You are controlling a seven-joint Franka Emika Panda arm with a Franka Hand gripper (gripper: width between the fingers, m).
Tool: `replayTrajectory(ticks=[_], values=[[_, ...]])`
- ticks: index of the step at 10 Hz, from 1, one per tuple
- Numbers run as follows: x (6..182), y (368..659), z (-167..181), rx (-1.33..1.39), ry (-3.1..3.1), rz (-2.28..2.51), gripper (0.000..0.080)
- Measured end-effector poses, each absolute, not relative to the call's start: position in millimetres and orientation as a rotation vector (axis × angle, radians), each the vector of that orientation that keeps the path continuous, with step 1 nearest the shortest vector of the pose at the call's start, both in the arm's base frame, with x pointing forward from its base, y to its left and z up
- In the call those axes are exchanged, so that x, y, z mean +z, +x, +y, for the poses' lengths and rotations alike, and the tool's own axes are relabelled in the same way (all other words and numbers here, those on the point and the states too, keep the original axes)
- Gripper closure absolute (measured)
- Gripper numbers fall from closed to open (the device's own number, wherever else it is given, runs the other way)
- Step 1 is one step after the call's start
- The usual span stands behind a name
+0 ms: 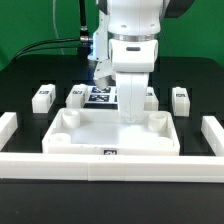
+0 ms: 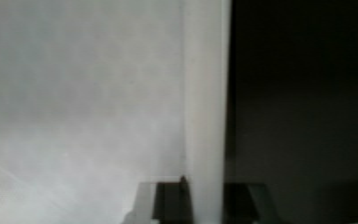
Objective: Assemble desk
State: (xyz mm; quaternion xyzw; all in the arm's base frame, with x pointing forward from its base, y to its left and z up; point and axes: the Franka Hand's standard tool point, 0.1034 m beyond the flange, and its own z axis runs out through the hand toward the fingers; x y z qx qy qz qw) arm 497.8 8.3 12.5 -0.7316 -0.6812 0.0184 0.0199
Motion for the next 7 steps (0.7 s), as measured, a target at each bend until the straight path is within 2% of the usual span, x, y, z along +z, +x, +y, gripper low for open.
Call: replayTrajectory(ticks=[3, 7], values=[[12.0, 515, 32, 0.032, -2.255, -2.129, 0.0742], [11.8, 520, 67, 0.063, -2.204, -2.136, 0.0741]])
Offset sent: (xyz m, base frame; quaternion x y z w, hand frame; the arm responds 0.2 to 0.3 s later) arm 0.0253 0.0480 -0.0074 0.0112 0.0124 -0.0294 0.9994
